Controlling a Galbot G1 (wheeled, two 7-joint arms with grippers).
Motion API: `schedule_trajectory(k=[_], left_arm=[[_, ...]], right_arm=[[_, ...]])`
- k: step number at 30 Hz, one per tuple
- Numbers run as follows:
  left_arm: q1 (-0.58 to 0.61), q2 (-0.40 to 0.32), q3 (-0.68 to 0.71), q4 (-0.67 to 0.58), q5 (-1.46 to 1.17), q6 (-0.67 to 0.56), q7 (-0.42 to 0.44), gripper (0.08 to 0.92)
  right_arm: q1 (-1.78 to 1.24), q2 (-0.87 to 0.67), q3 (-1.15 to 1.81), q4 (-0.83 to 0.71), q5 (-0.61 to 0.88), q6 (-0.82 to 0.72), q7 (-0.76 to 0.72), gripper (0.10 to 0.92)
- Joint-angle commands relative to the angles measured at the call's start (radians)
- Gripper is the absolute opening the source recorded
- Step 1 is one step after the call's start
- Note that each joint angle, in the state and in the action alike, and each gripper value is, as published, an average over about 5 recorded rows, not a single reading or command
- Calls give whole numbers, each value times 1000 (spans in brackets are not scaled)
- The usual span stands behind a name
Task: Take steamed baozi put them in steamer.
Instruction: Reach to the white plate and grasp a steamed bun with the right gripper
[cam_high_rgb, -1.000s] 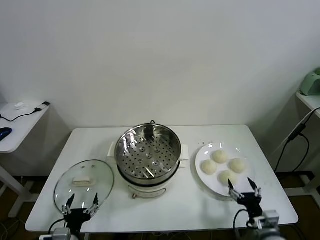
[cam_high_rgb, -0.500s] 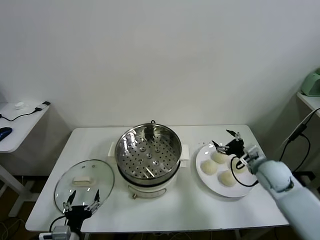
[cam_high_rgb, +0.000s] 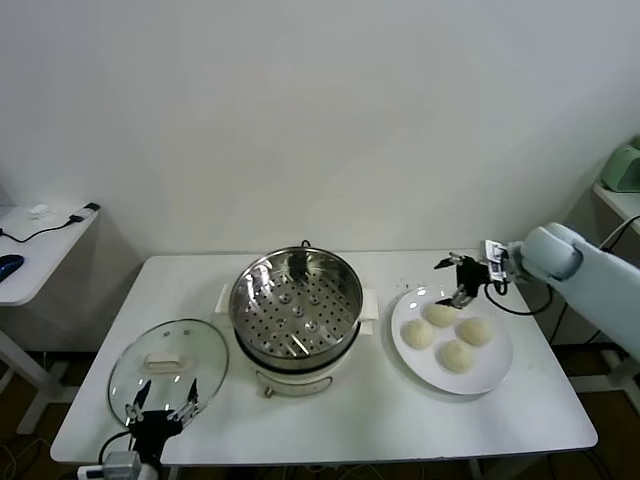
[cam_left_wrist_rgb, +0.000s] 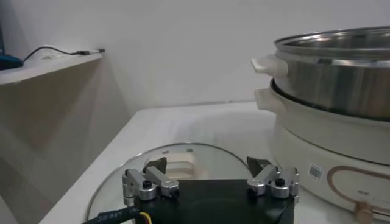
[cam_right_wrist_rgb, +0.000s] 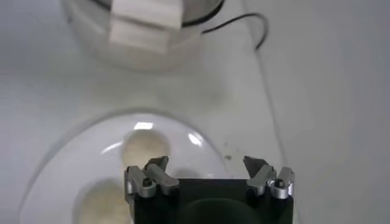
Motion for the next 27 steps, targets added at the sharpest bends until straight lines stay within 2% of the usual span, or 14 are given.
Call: schedule_trajectory(k=[1,19,27], left_arm=[[-8,0,-3,7,0,0,4,823],[-17,1,10,37,19,-2,10,823],[-21,-7,20,27,29,3,16,823]], right_arm=[[208,206,-357,-295,-3,62,-186,823],[-97,363,-55,-543,-142,73,-70,823],[-126,393,-18,-576,-186,75,-58,823]])
